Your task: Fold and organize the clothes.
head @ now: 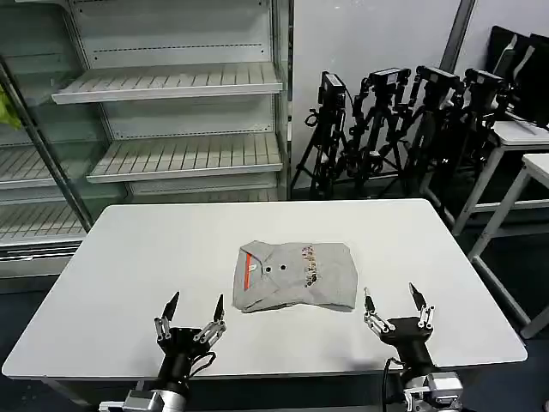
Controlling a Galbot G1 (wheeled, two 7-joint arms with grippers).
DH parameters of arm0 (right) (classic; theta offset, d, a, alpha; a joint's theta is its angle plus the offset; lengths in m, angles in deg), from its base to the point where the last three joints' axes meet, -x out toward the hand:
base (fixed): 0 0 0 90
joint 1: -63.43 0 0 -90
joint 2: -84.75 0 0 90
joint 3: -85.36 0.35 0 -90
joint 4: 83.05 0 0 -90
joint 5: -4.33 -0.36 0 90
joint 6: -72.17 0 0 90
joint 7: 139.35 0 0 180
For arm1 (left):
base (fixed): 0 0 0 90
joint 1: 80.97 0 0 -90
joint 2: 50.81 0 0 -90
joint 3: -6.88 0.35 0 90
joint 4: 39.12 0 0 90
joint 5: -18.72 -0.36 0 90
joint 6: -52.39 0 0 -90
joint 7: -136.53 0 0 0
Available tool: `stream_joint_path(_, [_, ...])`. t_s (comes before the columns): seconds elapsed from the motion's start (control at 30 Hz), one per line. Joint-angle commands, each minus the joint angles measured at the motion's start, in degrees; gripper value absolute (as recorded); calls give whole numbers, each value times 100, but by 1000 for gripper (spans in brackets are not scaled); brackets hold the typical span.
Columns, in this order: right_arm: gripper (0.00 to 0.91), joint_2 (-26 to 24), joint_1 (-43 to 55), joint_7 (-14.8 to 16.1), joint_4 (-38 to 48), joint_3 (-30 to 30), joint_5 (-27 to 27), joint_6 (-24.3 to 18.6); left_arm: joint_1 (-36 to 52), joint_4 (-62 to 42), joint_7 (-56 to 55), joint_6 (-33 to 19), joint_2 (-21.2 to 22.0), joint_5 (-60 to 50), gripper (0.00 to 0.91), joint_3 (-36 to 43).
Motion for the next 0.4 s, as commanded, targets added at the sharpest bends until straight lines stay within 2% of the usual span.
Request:
stream_joint_path(0.03, [907,5,-58,130,-75,36,194,-21,-67,34,13,-13,-9,-15,907,-14])
stream_joint_path(0.3, [907,27,-139,177,-207,124,379,106,-95,95,19,-11,-23,2,907,-4])
stream_joint_path(0.4, [907,68,-155,272,-229,83,300,90,-97,109,22,-13,-28,15,907,-3])
